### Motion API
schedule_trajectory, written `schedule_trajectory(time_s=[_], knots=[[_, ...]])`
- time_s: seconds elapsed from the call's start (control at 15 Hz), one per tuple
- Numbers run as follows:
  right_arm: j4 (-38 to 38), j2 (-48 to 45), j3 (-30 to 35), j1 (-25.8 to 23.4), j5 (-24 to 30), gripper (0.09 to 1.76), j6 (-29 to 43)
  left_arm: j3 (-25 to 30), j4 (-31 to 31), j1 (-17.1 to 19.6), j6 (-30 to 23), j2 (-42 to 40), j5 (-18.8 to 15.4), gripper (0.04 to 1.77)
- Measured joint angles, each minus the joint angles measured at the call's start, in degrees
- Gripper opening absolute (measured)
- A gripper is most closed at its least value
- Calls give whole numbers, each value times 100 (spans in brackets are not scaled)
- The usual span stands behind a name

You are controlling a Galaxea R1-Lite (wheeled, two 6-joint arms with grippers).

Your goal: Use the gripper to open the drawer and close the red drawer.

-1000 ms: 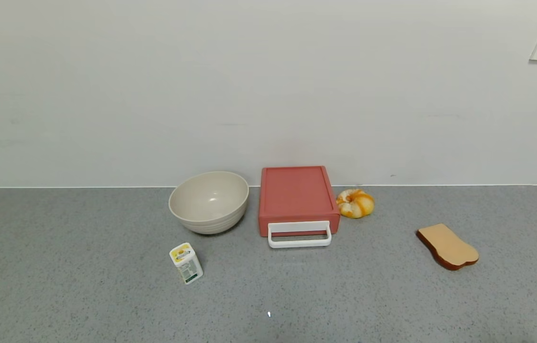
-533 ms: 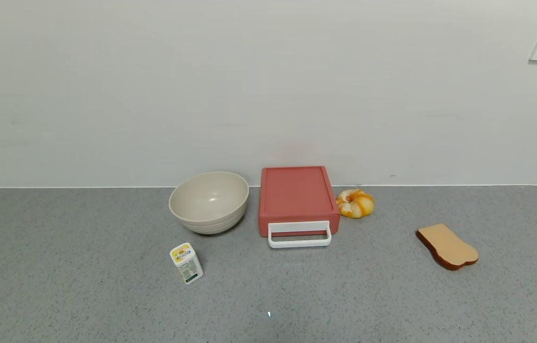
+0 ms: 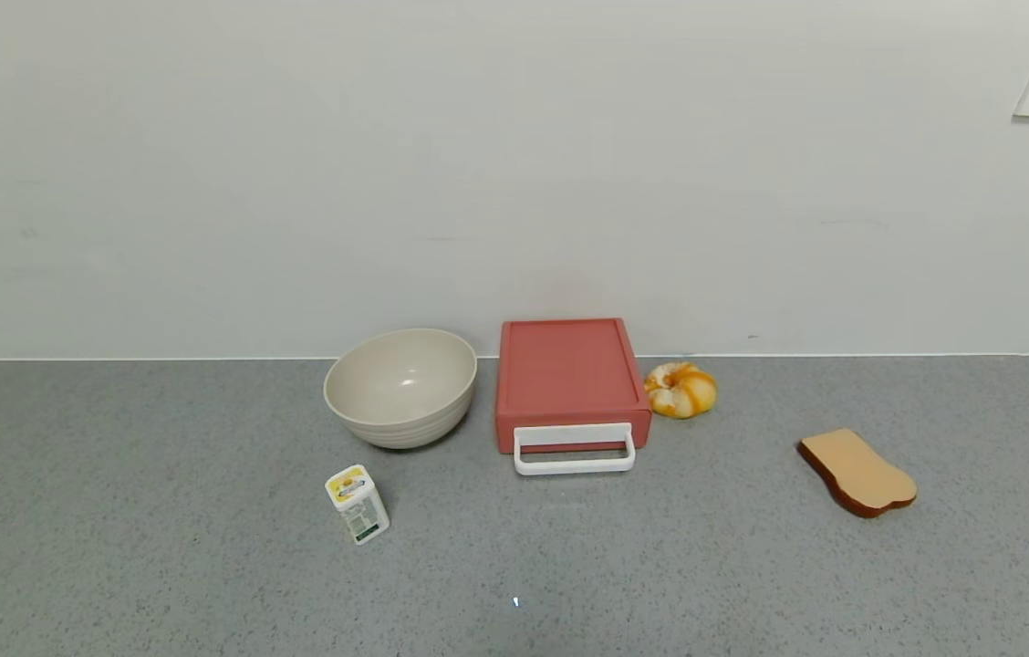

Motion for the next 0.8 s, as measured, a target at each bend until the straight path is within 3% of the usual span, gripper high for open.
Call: schedule_trajectory(time_s=[0.4, 0.8], knots=[[-1203, -7, 1449, 0, 260, 171, 21, 0, 2, 0, 0, 0, 0, 172], [-992, -7, 1648, 0, 356, 171, 119, 0, 0, 0, 0, 0, 0, 172]])
